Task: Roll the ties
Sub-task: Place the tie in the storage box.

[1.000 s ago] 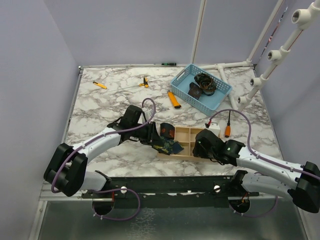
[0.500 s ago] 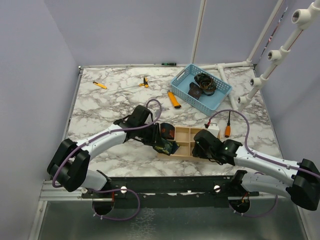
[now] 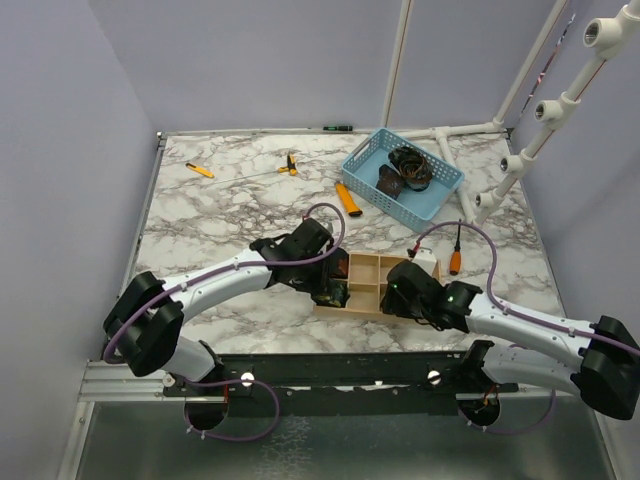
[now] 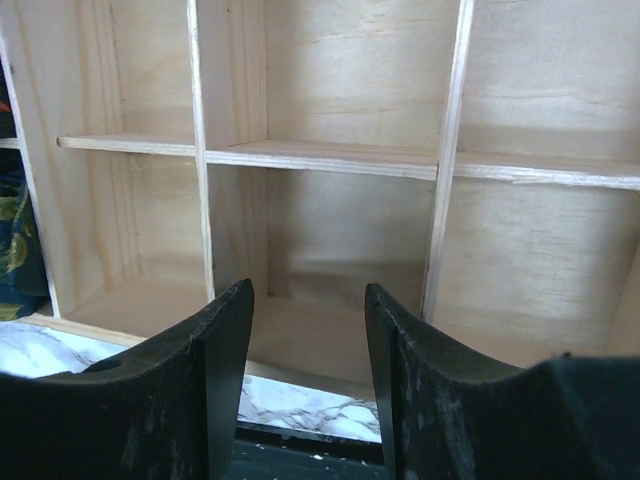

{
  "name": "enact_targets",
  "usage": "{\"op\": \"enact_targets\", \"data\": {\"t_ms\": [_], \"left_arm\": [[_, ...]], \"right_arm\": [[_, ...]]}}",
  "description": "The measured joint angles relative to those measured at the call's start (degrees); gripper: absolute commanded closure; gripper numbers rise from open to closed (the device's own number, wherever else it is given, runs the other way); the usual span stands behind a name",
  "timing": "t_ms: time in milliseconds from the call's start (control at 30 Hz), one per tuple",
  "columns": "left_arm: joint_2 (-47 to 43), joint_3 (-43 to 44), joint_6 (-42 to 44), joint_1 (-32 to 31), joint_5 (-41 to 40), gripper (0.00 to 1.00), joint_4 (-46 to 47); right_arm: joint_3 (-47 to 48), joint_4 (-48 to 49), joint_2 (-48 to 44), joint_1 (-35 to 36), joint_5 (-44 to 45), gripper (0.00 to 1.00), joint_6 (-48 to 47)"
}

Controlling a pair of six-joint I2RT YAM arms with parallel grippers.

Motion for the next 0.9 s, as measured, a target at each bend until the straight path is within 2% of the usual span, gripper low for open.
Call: {"op": "enact_targets", "data": {"t_ms": [200,633,733,900], "left_arm": [[2.29,3.76,-2.38,-4.46,-9.6,1.0,-4.83],[13.88,15.47,-7.65,-14.27,-30.05,0.99,-19.1],[16.41,17.29,-9.22,-16.65,-32.81,0.83,-21.09],[17.29,18.69,-10.88,-16.9,-33.18,0.6,-22.18]], "right_arm": [[-1.84,5.57,1.33,0.0,-1.4,0.49,0.22],[-1.95,12.85,6.58,-0.15,-4.15,0.49,-0.76],[-2.21,13.4,6.78,-0.17,-4.48,0.49,-1.05],[-2.64,14.25,6.6,-0.42,-4.92,0.49,-1.64]]}}
